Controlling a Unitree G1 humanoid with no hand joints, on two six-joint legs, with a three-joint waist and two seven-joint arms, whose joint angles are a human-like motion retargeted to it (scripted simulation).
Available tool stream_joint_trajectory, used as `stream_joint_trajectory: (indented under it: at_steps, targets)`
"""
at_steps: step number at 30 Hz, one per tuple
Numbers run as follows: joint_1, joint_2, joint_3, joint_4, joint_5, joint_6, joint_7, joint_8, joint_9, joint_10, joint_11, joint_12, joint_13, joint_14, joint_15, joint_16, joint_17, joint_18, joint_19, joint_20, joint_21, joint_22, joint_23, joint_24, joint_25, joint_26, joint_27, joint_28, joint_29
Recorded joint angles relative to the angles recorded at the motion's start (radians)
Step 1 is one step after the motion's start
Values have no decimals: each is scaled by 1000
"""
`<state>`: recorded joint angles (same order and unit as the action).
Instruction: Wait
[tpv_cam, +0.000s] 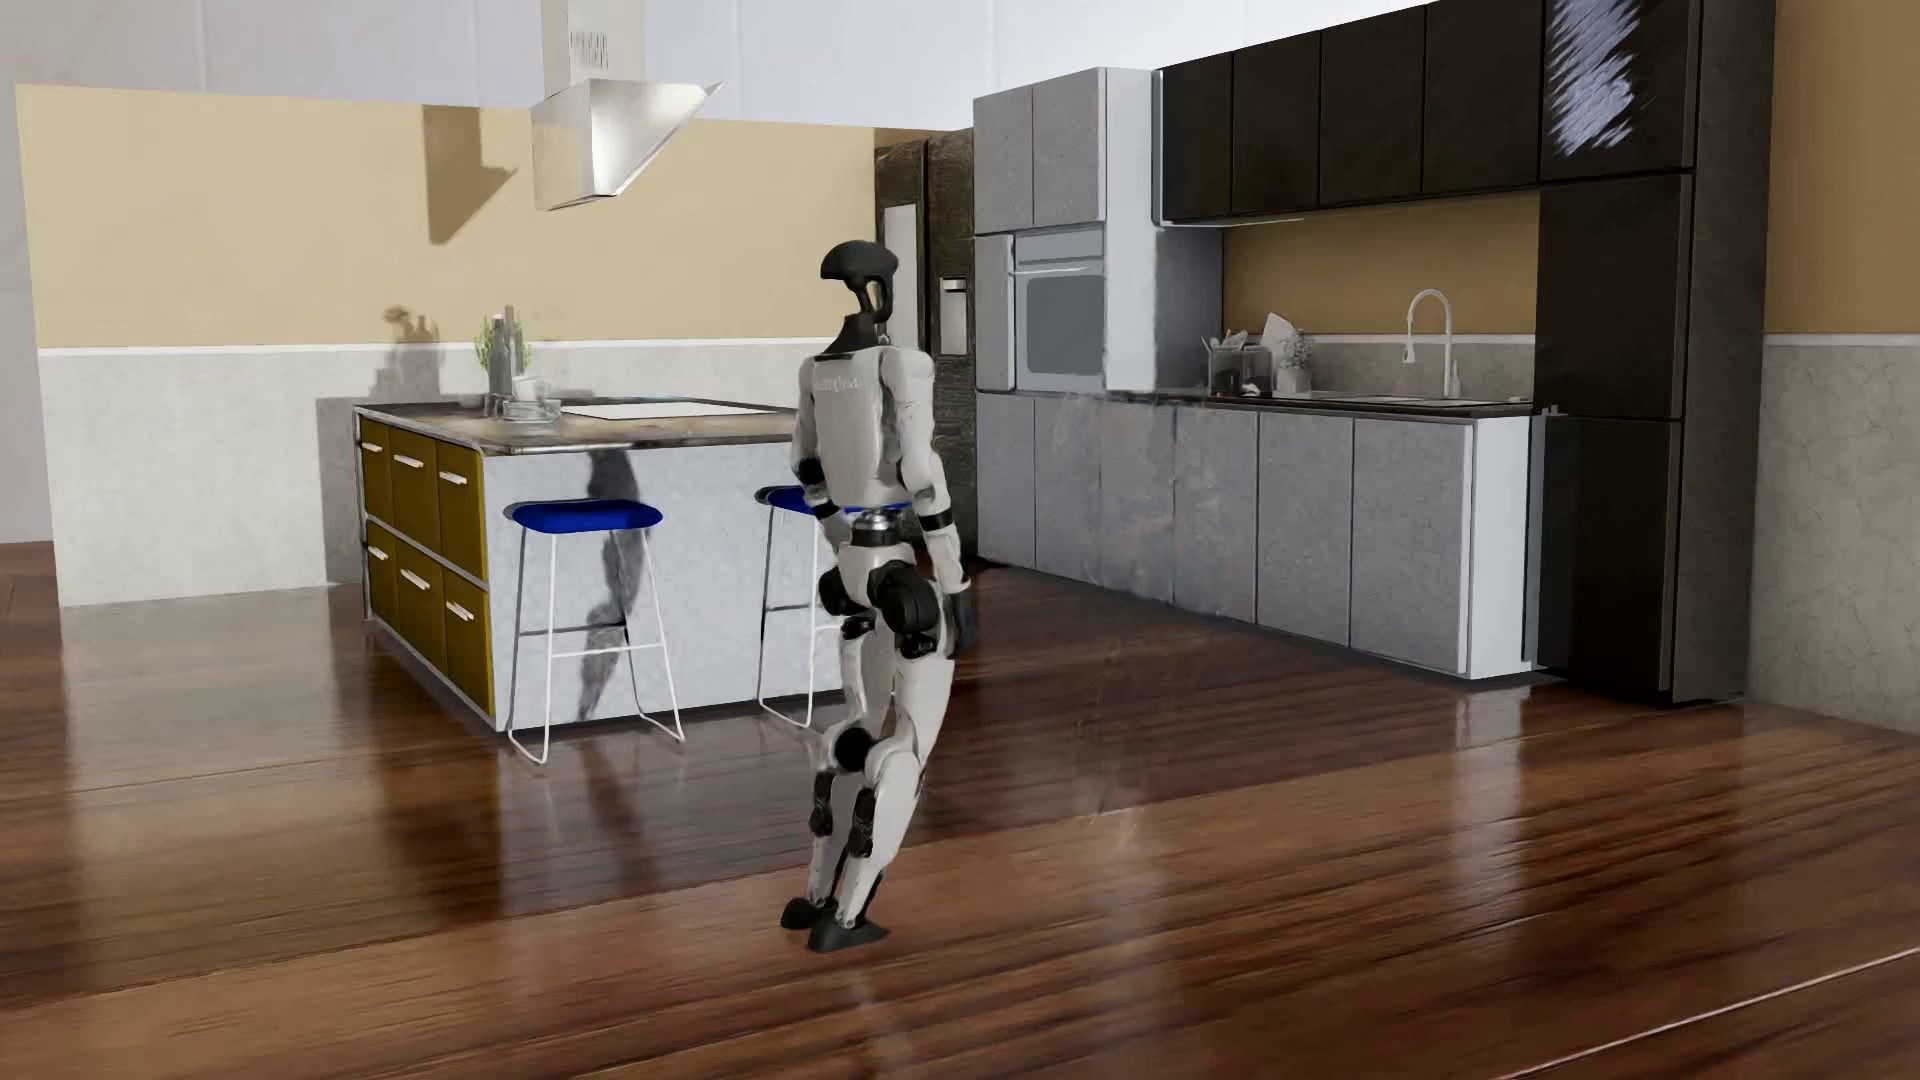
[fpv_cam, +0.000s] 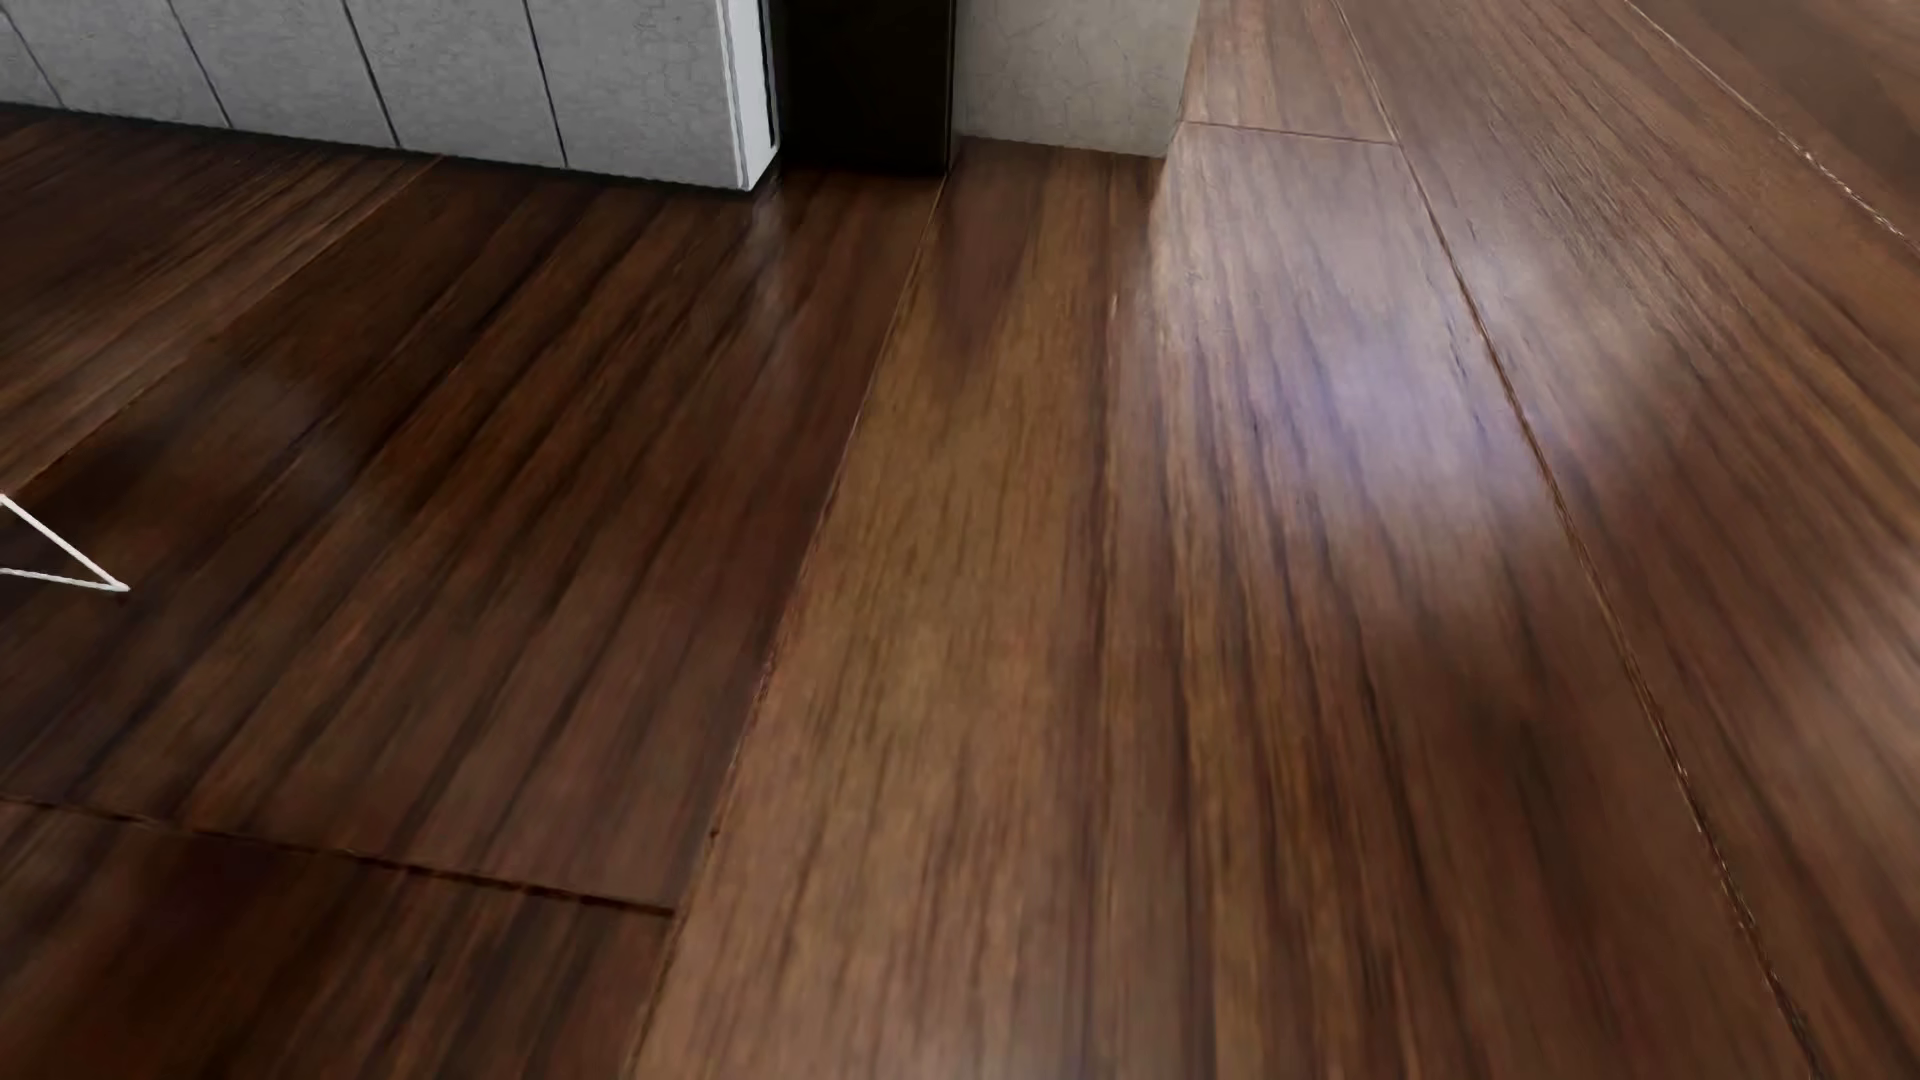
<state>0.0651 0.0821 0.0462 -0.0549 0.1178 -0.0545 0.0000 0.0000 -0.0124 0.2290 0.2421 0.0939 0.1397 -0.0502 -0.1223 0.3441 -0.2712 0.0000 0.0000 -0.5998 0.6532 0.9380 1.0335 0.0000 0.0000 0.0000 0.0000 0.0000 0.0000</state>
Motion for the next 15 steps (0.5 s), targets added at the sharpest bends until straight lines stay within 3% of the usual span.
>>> stream_joint_trajectory:
  at_steps: [15]
  targets:
    - [-8,-1,3,1,1,-8,0,0,1,5,-3,-1,-8,-9,1,-7,9,0,0,-4,-2,5,-2,0,0,0,0,0,0]
